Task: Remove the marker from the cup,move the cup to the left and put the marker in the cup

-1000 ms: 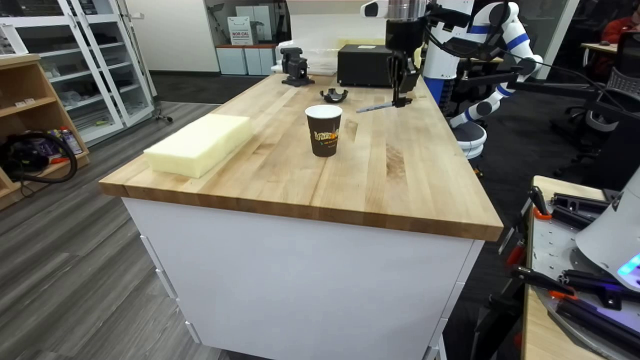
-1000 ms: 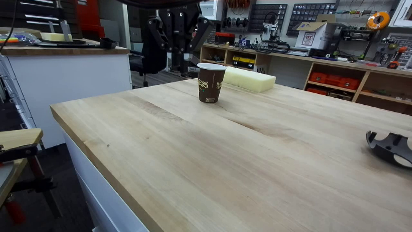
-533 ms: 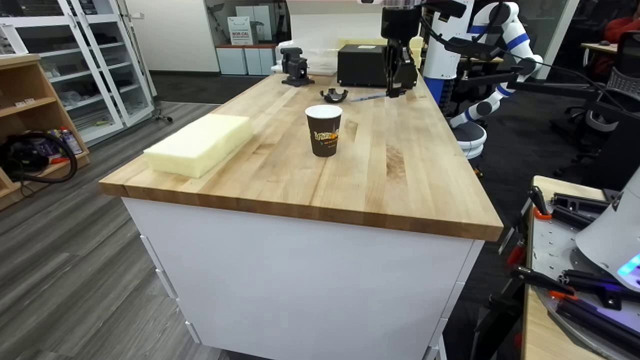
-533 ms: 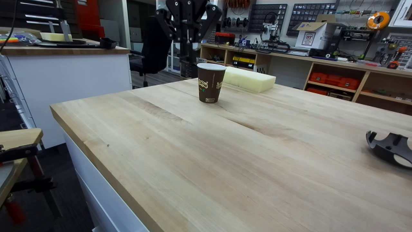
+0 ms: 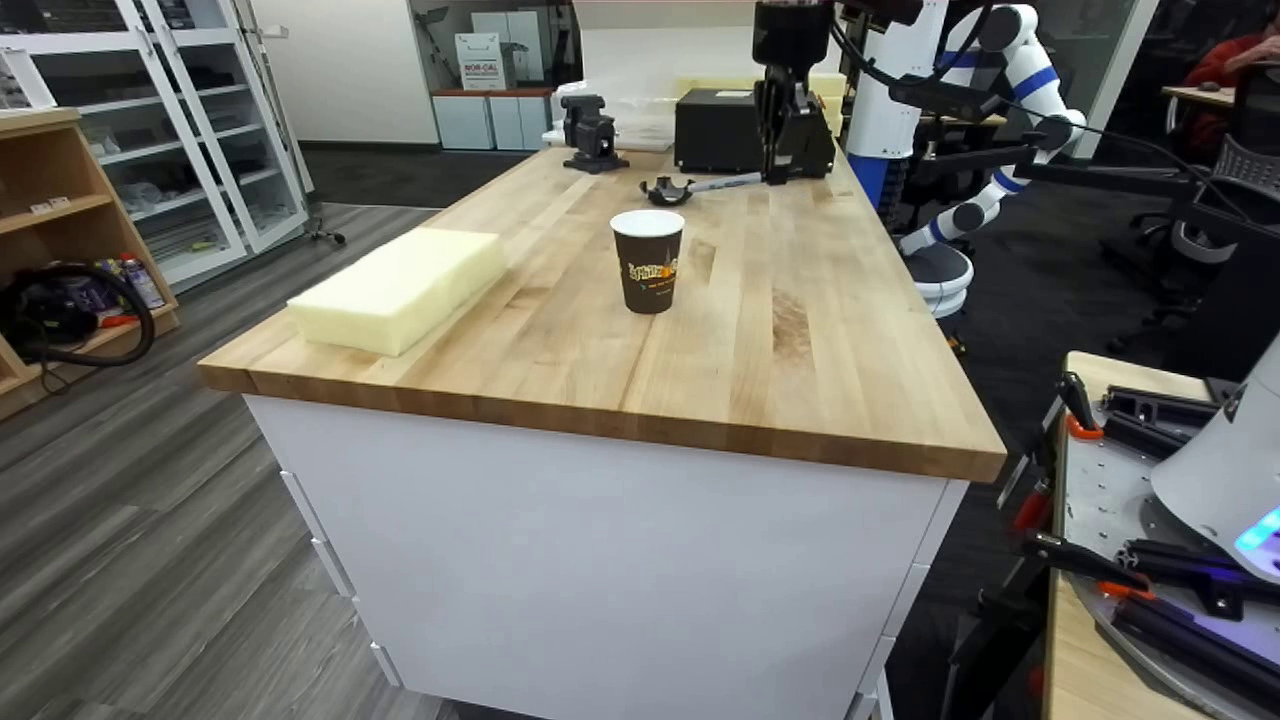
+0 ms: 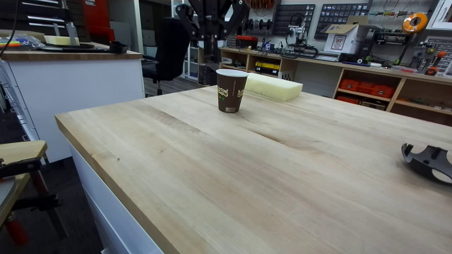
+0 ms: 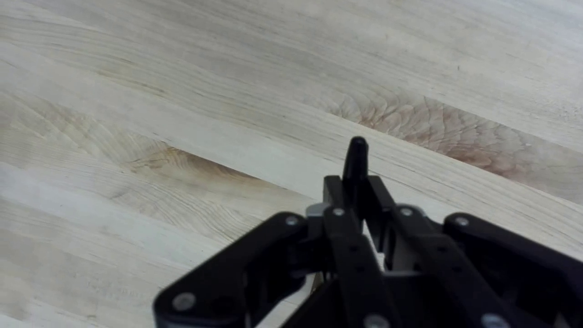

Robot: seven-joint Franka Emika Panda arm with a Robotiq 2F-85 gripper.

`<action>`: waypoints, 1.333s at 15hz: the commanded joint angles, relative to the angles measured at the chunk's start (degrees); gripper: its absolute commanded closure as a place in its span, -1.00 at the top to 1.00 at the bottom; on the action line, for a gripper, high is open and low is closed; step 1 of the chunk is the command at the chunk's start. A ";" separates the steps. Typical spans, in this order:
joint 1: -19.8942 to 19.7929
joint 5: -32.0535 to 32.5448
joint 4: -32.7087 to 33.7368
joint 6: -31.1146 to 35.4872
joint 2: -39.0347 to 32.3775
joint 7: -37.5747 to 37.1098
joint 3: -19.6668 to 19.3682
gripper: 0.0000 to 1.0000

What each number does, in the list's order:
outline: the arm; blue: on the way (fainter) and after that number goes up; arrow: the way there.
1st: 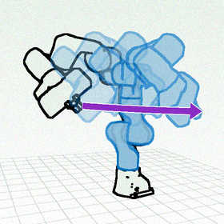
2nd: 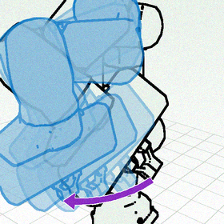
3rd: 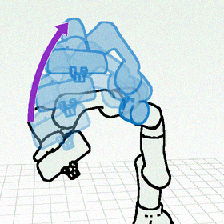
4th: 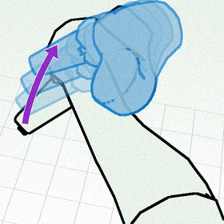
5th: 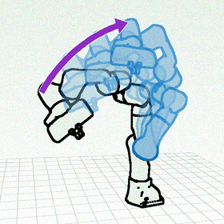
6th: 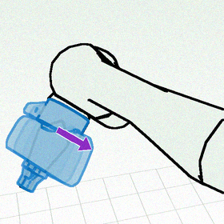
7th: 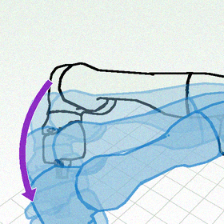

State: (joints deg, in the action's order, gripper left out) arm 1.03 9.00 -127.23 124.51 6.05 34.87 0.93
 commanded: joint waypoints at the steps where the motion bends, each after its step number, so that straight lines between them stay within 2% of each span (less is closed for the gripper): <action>1: 0.88 0.02 3.43 -1.76 -2.48 0.77 0.11 -0.93; 8: 1.05 -0.45 7.50 -3.59 -6.41 1.68 1.21 -0.93; 20: 1.21 -0.47 15.52 -11.27 -11.10 2.92 3.18 -0.93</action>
State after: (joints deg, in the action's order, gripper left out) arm 1.64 8.82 -115.08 116.23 -3.32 36.70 3.96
